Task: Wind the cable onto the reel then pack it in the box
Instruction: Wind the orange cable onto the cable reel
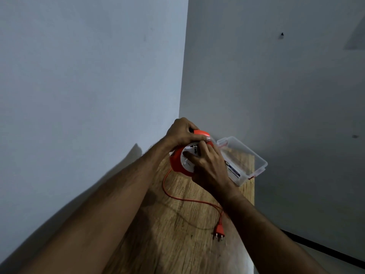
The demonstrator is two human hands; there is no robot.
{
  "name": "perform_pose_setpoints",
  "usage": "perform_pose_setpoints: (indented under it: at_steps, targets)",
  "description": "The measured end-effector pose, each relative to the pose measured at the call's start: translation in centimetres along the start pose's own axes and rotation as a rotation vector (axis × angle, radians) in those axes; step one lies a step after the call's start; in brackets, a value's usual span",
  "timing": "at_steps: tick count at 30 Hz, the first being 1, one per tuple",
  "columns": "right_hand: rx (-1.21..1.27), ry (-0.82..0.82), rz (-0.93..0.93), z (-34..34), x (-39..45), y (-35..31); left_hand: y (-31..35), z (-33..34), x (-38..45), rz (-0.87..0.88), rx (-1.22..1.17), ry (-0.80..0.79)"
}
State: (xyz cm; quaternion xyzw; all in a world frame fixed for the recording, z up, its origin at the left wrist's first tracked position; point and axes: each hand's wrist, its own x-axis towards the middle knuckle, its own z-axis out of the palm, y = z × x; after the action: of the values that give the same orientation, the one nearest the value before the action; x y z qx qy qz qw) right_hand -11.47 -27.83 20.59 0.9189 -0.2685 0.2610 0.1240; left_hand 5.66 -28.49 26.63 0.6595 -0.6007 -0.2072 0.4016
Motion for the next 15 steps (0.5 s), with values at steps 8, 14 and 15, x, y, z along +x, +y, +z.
perform_pose_setpoints:
  at_steps: [8,14,15]
  targets:
    - [0.459,0.207,0.575,-0.8,0.6,-2.6,-0.1,0.9,0.1,-0.031,-0.008,0.102]
    - [1.045,0.383,1.333,-1.1,2.2,-5.0,0.1,1.5,0.1,-0.006,0.019,0.137]
    - [1.168,0.376,1.492,-1.1,2.7,-5.1,0.1,1.7,0.1,-0.004,0.025,0.14]
